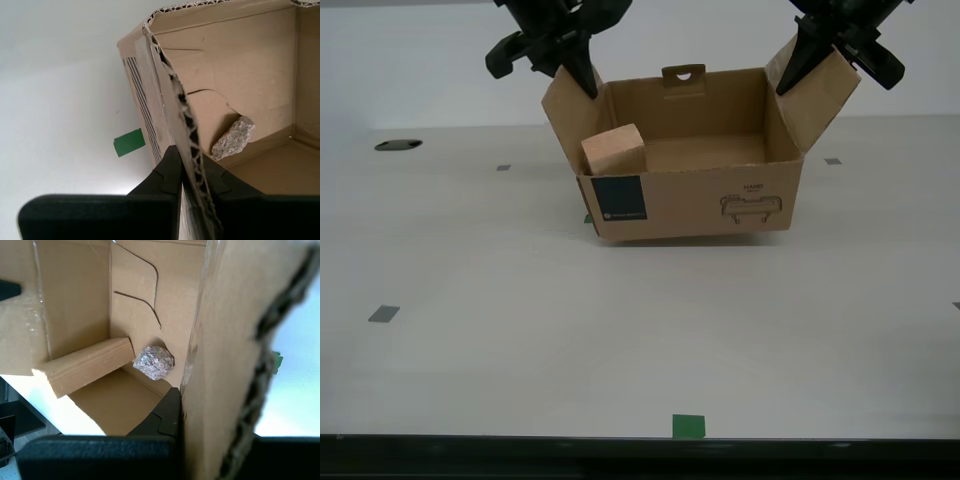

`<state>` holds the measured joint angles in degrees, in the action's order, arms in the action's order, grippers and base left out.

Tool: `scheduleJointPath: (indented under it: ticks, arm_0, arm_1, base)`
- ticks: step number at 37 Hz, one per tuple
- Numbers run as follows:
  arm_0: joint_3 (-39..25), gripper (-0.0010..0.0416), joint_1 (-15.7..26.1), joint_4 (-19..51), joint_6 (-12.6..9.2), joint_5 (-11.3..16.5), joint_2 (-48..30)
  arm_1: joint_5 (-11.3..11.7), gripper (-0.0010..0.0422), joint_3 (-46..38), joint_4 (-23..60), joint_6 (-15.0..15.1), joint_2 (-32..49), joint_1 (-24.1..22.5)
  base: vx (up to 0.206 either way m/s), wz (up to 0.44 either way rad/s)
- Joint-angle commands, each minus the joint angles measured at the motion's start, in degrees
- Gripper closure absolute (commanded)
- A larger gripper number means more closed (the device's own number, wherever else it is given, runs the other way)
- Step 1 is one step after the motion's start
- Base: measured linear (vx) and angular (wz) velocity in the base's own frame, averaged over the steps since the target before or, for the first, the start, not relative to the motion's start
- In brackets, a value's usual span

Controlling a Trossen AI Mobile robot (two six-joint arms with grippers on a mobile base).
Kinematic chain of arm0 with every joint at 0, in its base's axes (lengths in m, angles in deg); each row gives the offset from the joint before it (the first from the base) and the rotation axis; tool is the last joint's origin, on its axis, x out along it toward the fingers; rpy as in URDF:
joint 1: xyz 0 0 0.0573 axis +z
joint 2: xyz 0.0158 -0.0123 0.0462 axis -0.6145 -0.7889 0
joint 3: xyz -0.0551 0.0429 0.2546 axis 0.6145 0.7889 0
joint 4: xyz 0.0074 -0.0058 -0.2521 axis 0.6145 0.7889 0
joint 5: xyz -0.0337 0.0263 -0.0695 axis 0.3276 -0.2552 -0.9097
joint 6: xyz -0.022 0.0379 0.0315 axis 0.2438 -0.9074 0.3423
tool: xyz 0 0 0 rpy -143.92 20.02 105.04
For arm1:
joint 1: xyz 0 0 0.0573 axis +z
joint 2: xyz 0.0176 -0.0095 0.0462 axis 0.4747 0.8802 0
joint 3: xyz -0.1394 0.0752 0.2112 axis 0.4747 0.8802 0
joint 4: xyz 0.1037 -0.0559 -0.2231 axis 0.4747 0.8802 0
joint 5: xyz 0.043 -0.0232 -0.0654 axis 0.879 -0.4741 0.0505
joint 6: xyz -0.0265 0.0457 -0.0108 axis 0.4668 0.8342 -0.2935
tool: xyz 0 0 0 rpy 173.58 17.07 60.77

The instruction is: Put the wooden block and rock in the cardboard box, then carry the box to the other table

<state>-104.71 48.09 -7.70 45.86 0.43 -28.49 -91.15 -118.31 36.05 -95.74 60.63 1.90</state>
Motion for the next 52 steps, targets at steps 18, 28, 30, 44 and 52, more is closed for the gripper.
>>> scheduleJointPath:
  ticks: [18, 28, 30, 44, 52]
  arm_0:
    - [-0.07, 0.0407, 0.39, 0.66, 0.42, 1.20, 0.07]
    - [-0.07, 0.0407, 0.46, 0.63, 0.31, 1.20, 0.07]
    - [-0.07, 0.0407, 0.50, 0.61, 0.17, 1.20, 0.07]
    - [-0.07, 0.0407, 0.92, 0.59, -0.07, 1.18, 0.07]
    - [-0.07, 0.0407, 1.05, 0.57, 0.07, 1.18, 0.07]
  arm_1:
    - [-1.95, 0.0413, -0.07, 0.42, 1.18, -2.78, -0.35]
    - [-1.97, 0.0413, -0.07, 0.50, 1.31, -2.78, -0.35]
    - [-1.97, 0.0413, -0.07, 0.48, 1.42, -2.78, -0.33]
    - [-1.97, 0.0413, -0.07, 0.57, 2.51, -2.80, -0.31]
    - [-1.97, 0.0413, -0.04, 1.18, 1.97, -2.80, -0.33]
  base:
    - [-0.031, -0.002]
    - [-0.058, 0.019]
    - [-0.066, 0.041]
    - [-0.073, 0.073]
    - [-0.075, 0.076]
